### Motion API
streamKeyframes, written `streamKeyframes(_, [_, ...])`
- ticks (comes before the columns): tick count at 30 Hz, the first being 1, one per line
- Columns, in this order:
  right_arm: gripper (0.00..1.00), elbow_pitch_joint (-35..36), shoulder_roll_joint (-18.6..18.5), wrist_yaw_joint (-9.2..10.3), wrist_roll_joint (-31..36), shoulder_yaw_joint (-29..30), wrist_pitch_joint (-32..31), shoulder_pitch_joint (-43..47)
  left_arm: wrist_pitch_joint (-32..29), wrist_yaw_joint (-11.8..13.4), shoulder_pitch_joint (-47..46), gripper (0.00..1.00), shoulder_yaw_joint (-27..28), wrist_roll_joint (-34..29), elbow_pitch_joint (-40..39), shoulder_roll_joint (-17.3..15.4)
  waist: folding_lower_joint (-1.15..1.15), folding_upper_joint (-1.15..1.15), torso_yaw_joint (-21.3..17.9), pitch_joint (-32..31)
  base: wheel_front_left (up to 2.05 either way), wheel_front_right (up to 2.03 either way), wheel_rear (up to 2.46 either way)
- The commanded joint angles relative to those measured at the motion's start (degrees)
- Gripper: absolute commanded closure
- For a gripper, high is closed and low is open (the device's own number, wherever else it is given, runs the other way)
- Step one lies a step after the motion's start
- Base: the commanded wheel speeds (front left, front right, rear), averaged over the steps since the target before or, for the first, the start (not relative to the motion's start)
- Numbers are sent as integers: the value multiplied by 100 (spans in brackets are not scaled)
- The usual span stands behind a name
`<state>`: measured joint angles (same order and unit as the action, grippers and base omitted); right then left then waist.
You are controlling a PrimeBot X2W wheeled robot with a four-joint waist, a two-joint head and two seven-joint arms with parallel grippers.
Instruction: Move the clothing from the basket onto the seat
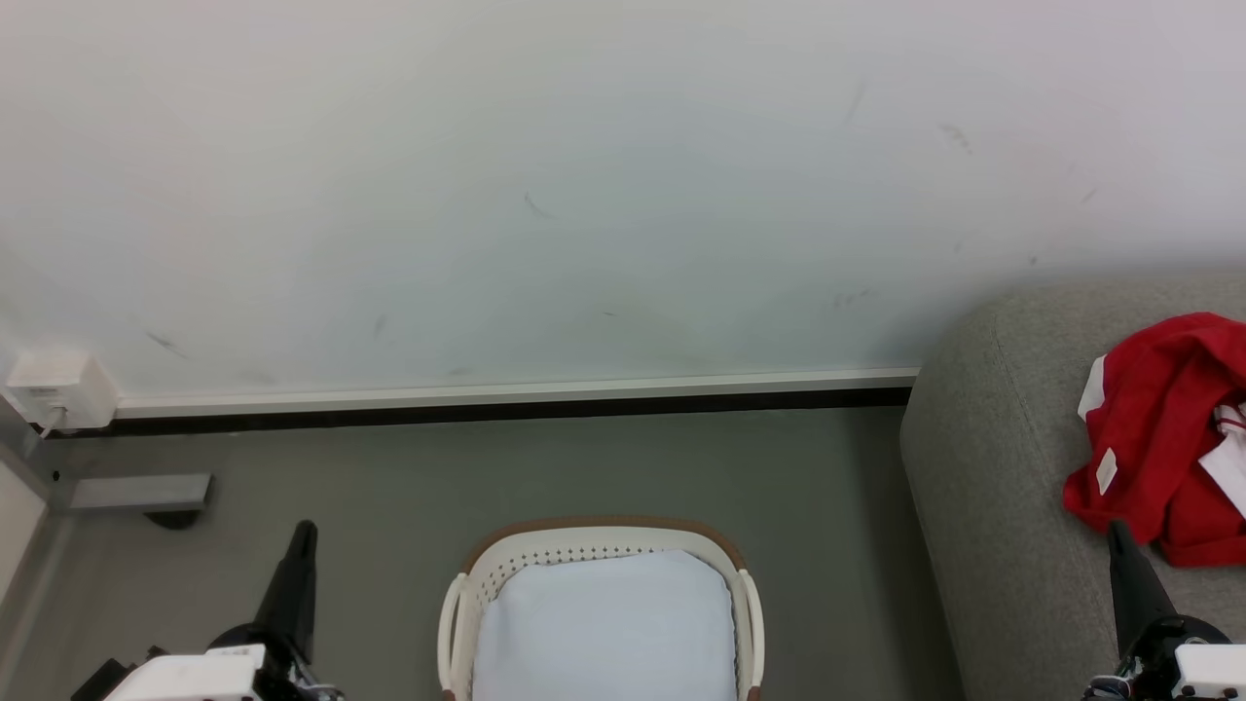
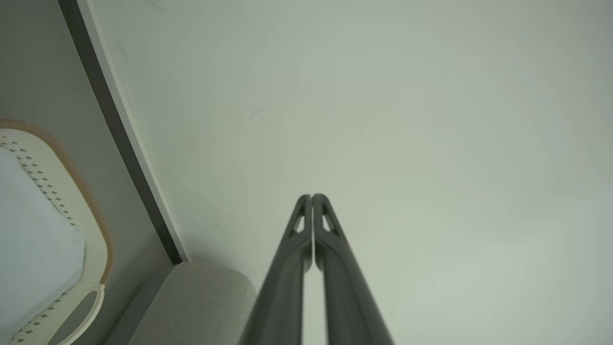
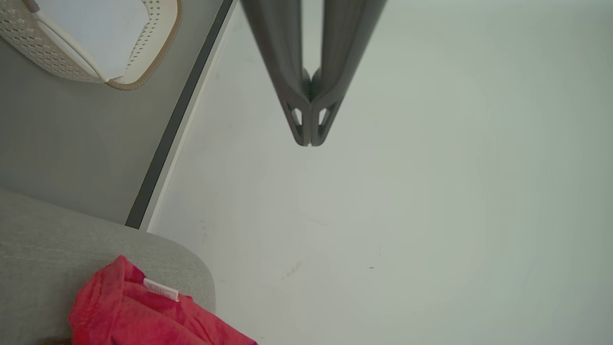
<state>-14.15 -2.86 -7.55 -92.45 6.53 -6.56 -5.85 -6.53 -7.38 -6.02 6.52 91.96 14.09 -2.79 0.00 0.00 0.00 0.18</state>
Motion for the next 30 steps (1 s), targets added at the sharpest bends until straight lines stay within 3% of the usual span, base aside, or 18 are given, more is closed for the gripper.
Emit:
streamKeyframes(1, [100,26,-2,12,9,18,-14,-64,-20,-22,-40,100,-2,85,-19,-13,0,0,0,0,0,0,0])
streamKeyframes(30, [100,26,-2,12,8,17,-13,-64,-20,-22,-40,100,0,85,-19,-13,0,0,0,0,0,0,0])
